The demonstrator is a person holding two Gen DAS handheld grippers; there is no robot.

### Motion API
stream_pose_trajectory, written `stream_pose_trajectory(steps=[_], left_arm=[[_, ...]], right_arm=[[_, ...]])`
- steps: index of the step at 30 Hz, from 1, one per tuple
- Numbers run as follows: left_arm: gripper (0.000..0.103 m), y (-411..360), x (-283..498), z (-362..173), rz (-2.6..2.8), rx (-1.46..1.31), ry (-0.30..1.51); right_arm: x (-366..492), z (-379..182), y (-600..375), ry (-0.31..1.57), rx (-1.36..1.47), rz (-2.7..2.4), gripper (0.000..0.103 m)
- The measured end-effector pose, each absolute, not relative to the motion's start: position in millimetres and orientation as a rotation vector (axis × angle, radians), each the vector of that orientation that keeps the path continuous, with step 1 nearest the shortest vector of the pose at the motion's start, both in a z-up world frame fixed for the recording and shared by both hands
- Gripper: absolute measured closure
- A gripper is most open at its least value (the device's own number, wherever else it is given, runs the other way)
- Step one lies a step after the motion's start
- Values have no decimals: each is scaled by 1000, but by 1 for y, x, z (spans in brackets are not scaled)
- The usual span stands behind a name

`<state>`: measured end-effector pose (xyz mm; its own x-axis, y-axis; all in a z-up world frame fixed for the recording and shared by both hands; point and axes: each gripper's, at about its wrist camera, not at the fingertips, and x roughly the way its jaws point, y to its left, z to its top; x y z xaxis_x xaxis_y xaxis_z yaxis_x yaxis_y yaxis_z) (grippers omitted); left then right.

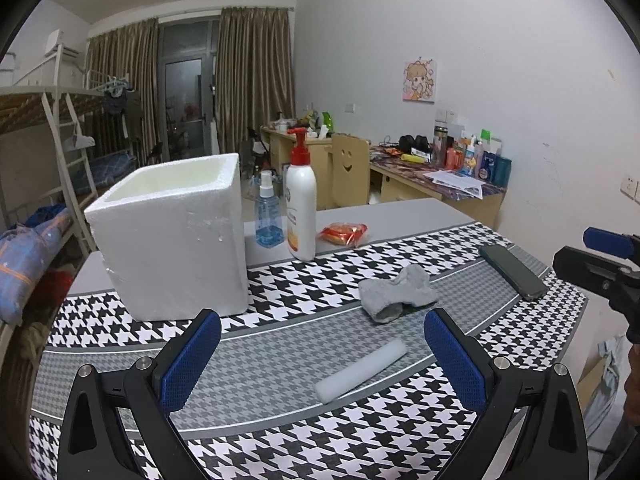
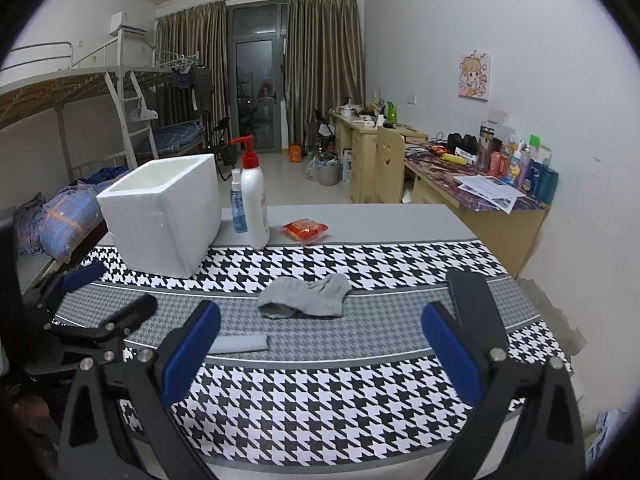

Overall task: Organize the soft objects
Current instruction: 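Lower the left tool over the white foam tube while the right tool approaches the grey sock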

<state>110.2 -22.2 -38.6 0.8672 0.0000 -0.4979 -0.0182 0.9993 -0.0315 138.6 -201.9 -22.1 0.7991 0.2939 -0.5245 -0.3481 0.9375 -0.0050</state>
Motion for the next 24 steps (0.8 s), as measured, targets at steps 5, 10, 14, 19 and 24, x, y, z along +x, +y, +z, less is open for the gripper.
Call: stream_pose_trajectory(steps=[5, 10, 14, 19, 24], left_arm=[[1, -25, 115, -43, 15, -30, 531], [1, -25, 122, -50, 24, -31, 548], [1, -27, 129, -56, 28, -29, 570], [1, -29, 135, -63, 20, -32, 594], [1, -33, 141, -70, 12, -20, 626]], right_arm=[[148, -30, -203, 571, -95, 339, 1], [160, -39, -202, 586, -89, 351, 1], [168, -44, -200, 595, -90, 372, 1], [177, -50, -196, 610, -93, 391, 1], [186, -56, -192, 610, -110, 378, 1]])
